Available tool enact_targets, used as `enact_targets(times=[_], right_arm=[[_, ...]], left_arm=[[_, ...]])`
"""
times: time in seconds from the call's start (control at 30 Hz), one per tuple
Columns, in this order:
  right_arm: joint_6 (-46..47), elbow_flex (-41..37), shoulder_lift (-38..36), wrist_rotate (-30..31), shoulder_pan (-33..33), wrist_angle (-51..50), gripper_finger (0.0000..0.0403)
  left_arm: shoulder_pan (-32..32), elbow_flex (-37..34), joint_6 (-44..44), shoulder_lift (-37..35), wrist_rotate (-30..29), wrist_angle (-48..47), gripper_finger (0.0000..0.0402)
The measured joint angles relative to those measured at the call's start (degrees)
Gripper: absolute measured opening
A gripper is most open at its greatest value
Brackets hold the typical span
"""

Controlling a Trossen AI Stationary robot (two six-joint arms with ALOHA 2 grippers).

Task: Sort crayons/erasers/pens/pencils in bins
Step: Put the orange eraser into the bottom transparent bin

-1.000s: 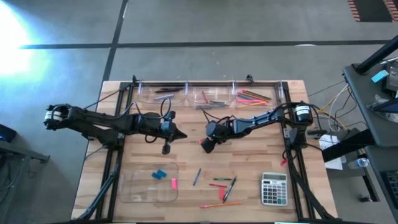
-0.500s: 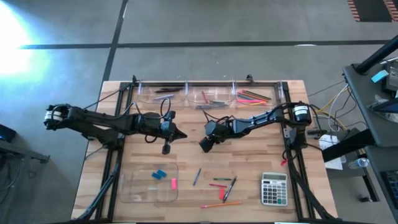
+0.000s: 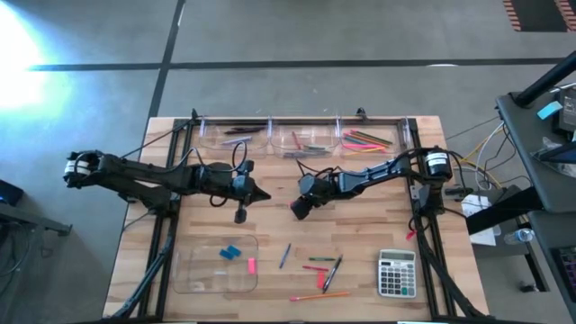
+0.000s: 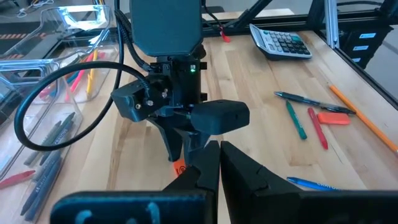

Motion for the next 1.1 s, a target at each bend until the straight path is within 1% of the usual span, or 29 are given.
enact_targets(times=[0.13, 0.57, 0.77, 1.03, 1.1], right_arm=[[-0.5, -0.1, 0.0, 0.0, 0.0, 0.4, 0.0143], [-0.3, -0.1, 0.0, -0.6, 0.0, 1.1, 0.0142], [0.5, -0.2, 0.1, -3.4, 0.3, 3.9, 0.0153], [-0.1, -0.3, 0.1, -3.0, 0.2, 4.4, 0.0159], [-2.7, -0.3, 0.1, -2.9, 0.2, 4.4, 0.0159]], left_arm=[[0.0, 0.0, 0.0, 0.0, 0.0, 0.0, 0.0000], [-0.1, 0.0, 0.0, 0.0, 0.0, 0.0, 0.0000], [-0.1, 0.0, 0.0, 0.0, 0.0, 0.0, 0.0000], [0.0, 0.0, 0.0, 0.0, 0.0, 0.0, 0.0000], [0.0, 0.0, 0.0, 0.0, 0.0, 0.0, 0.0000]])
